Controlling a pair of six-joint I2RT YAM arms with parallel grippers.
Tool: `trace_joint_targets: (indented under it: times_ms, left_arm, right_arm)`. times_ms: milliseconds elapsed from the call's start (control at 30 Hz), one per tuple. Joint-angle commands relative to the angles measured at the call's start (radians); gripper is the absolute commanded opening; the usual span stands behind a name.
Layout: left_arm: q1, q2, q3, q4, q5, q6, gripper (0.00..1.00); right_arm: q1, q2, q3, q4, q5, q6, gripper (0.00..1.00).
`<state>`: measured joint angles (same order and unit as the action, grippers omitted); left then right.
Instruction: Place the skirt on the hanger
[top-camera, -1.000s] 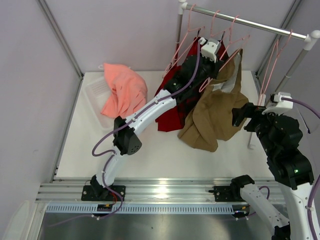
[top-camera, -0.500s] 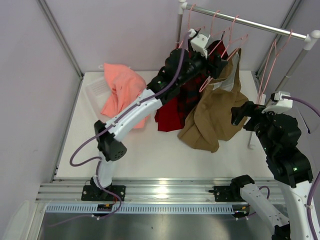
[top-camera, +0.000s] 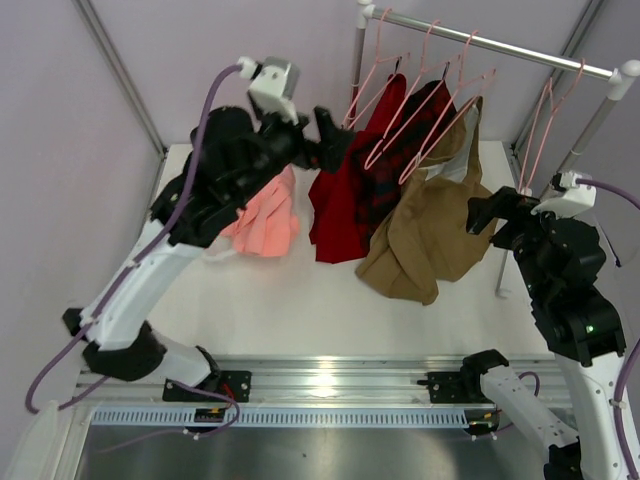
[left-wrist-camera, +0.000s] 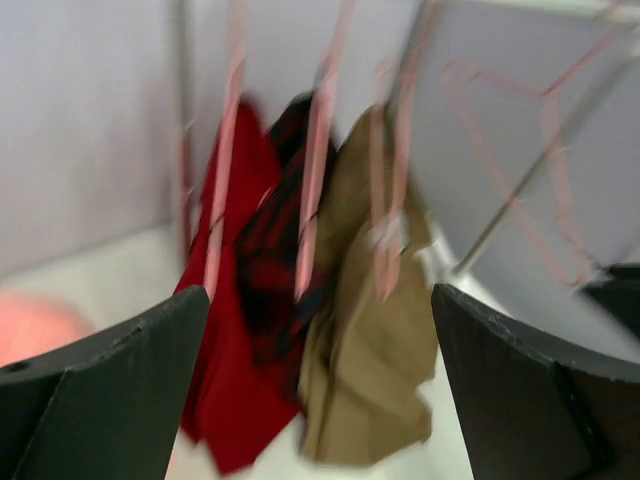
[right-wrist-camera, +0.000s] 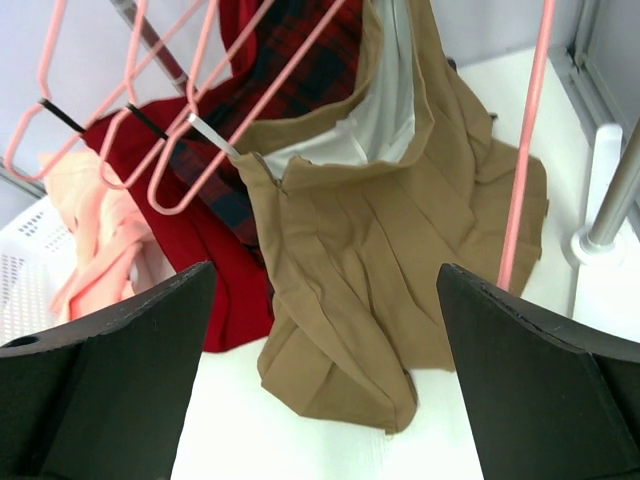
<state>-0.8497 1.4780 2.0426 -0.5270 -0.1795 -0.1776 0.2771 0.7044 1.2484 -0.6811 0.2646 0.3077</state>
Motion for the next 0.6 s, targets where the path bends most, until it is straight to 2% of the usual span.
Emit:
trace_joint_targets:
  times_ms: [0, 33, 67, 133, 200, 267, 300, 467, 567]
  left_arm:
    - [0.072, -0.219, -0.234, -0.212, -0.132, -0.14, 0.99]
    - [0.111, -0.281, -0.278, -0.221, -0.133, -0.16, 0.99]
    - [0.13, -0.398, -0.418, -0.241, -0.153, -0.195, 0.99]
    - [0.168, -0.514, -0.549, -0.258, -0.178, -0.229, 0.99]
    - [0.176, -0.67, -0.705, -0.284, -0.23, -0.252, 0.99]
    - [0.178, -0.761, -0.775, -0.3, -0.242, -0.279, 0.99]
    - [0.178, -0.803, -0.868, -0.315, -0.251, -0.29, 0.99]
    - [0.178, -1.057, -1.053, -0.338, -0.351, -0.391, 0.99]
    - [0.178, -1.192, -1.156, -0.303, -0.391, -0.422, 0.99]
  right_arm:
    - [-0.003, -0.034, -0.012, 0.089, -0.024, -0.041, 0.99]
    - [-0.003, -0.039, -0.015, 0.103, -0.025, -0.039, 0.99]
    - [-0.003, -0.043, -0.017, 0.109, -0.024, -0.018, 0.99]
    - [-0.003, -0.057, -0.032, 0.126, -0.036, -0.005, 0.99]
    - [-0.004, -0.077, -0.059, 0.133, -0.036, 0.016, 0.99]
    - [-0.003, -0.117, -0.115, 0.137, -0.045, 0.03, 0.99]
    - [-0.004, -0.134, -0.136, 0.14, -0.05, 0.04, 0.99]
    - [-0.003, -0.316, -0.355, 0.213, -0.142, 0.056, 0.99]
    - [-0.006, -0.405, -0.426, 0.241, -0.179, 0.085, 1.0]
